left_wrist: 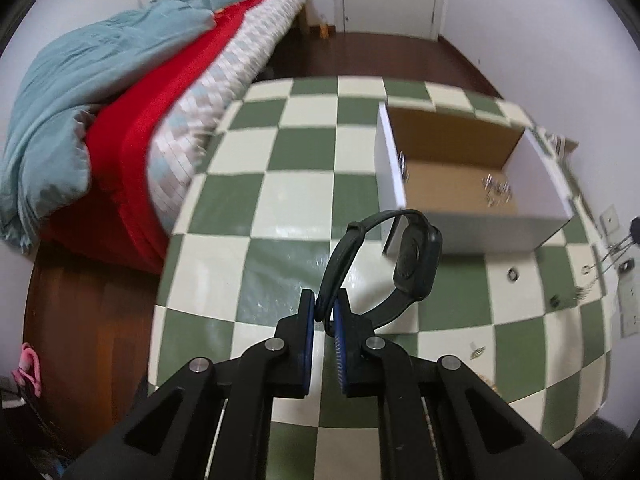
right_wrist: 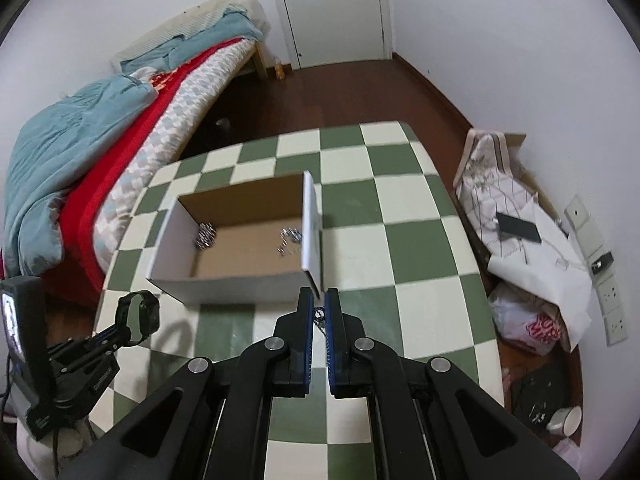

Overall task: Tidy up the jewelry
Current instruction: 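Carry the black watch band in the left tool over the box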

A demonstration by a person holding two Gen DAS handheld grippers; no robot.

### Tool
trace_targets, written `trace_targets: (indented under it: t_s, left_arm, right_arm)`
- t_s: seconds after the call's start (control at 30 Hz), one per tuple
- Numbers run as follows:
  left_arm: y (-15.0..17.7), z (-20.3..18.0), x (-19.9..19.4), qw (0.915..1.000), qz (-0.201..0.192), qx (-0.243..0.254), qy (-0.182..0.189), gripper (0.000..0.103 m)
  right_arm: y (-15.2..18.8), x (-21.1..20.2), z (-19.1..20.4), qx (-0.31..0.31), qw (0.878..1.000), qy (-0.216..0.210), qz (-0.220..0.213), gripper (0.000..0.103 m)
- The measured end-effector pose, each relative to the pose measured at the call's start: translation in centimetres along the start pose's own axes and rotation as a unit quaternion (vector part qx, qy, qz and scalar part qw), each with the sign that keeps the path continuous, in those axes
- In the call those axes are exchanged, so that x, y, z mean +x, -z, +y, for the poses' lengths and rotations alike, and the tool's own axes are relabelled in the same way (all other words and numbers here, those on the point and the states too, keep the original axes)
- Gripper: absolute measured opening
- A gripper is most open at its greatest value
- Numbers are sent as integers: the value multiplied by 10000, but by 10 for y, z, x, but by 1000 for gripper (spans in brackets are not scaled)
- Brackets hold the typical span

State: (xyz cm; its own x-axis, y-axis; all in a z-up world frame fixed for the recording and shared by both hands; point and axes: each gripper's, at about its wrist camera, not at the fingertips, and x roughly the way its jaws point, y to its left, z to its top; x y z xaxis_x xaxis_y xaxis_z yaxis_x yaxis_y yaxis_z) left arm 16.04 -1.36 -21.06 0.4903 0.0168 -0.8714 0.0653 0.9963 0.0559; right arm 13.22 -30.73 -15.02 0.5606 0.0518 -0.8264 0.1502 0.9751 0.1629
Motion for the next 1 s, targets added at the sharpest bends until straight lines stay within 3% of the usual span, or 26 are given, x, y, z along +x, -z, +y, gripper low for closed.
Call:
trace_targets:
  t_s: [0.17,0.6,0.83,1.0]
  left_arm:
    - [-14,0,-34,9991,-407,-115,-19,7]
    - [-60,-12,-83,9950,-949,-183,235,7]
    - [-92,-13,-86,9942,-961,-240,423,7]
    - [-107,-19,-61,9963,-607,-152,596,7]
  right_arm:
    - [-7,-11,14,-11,9999,-5,-134,6]
    - [-38,-43,45,7,9983,-305,-492,6]
    - [-70,-58,59,-100,9966,-483,-664,6]
    - [-91,-43,70,-261,9969,-512,-528,6]
